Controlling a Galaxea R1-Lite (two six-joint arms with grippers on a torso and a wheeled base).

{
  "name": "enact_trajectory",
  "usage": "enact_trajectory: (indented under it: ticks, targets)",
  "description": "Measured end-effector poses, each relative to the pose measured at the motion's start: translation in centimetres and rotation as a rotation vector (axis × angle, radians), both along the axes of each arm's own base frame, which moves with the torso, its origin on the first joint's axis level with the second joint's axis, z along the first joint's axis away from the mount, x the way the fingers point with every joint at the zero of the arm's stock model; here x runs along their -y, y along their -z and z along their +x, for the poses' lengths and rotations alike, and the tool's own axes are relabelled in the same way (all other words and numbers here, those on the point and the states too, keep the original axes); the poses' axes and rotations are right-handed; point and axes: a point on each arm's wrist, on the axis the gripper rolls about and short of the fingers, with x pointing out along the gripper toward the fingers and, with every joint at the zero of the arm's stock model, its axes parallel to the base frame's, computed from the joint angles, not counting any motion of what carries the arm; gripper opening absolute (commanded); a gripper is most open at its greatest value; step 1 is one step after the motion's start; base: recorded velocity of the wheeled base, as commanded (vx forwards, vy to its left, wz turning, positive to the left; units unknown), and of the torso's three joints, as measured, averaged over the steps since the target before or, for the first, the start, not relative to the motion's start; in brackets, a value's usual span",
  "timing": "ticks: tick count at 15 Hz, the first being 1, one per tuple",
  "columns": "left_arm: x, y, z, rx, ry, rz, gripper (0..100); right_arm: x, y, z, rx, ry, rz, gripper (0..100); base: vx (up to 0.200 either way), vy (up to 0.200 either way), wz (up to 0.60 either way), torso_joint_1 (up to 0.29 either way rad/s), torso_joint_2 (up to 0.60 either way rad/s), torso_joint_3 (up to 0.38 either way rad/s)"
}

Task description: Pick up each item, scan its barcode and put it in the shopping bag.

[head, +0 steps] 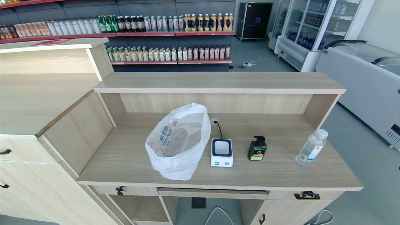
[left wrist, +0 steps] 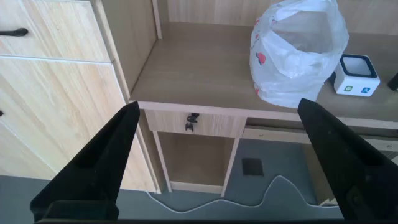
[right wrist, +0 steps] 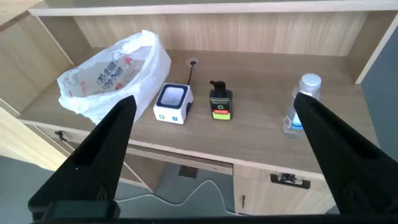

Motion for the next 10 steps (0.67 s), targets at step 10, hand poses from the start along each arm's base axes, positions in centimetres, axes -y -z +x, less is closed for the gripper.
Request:
enact_trajectory:
  ticks: [10]
  targets:
    - [0.0, 0.0, 0.0, 0.000, 0.000, 0.000, 100, 0.1, 5.4, 15.0, -0.292, -0.013, -0.067, 100, 0.000, 0.000, 0.00, 0.000, 0.00, 0.000]
